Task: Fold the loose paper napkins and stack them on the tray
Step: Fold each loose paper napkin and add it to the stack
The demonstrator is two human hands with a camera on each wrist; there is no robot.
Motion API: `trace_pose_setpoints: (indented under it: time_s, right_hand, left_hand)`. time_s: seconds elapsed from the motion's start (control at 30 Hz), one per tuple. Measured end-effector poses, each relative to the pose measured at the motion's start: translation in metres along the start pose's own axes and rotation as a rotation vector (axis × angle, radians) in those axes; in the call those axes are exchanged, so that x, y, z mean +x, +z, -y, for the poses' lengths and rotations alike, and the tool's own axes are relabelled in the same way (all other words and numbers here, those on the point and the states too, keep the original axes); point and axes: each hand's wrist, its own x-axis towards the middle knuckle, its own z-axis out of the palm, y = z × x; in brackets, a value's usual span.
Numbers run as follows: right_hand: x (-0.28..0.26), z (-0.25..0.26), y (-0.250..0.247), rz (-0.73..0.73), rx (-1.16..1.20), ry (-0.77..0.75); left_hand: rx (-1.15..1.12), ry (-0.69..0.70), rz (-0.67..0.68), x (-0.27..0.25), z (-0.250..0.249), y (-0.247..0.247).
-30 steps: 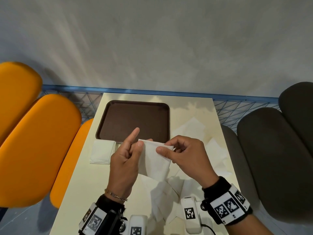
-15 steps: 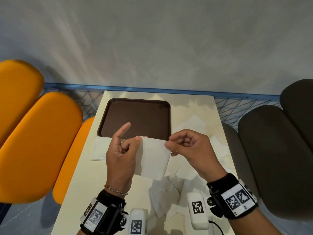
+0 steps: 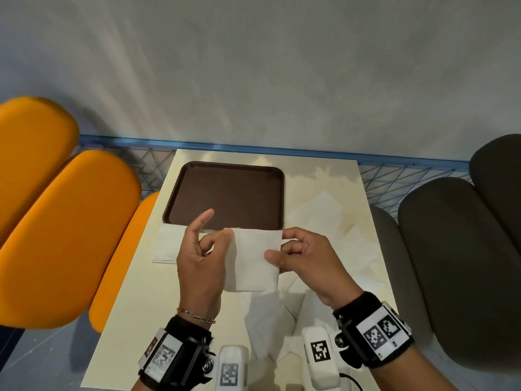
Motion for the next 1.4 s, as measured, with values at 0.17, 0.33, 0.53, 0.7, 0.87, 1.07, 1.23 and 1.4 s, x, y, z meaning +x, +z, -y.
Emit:
trace_pose_setpoints:
  time_s: [0.17, 0.33, 0.53, 0.7, 0.87, 1.07, 1.23, 1.4]
  right_hand:
    - [-0.003, 0.002, -0.013, 0.018, 0.005, 0.039]
    - [-0.007, -0.001, -0.022, 0.193, -0.079, 0.089]
    - [-0.006, -0.008, -0.032, 0.279, -0.113, 0.151]
    - [0.004, -0.019, -0.030, 0.355, -0.151, 0.178]
    - [0.019, -0.026, -0.005, 0.386, -0.155, 0.195]
    - [0.066, -0.050, 0.045, 0.235, -0.163, 0.221]
    - [0.111, -0.070, 0.100, 0.174, -0.187, 0.252]
    - [0.151, -0.085, 0.151, 0.179, -0.180, 0.294]
  left_hand:
    - [0.023, -0.014, -0.023, -0.010, 0.005, 0.006]
    - [0.028, 0.007, -0.076, -0.018, 0.009, 0.013]
    - [0.039, 0.032, -0.163, -0.026, 0.020, 0.016]
    - [0.040, 0.013, -0.234, -0.029, 0.033, 0.009]
    - [0.026, -0.043, -0.253, -0.017, 0.043, -0.007]
    - [0.029, -0.128, -0.228, 0.025, 0.060, -0.037]
    - [0.036, -0.351, -0.052, 0.076, 0.083, -0.093]
    - [0.124, -0.386, 0.013, 0.120, 0.110, -0.142]
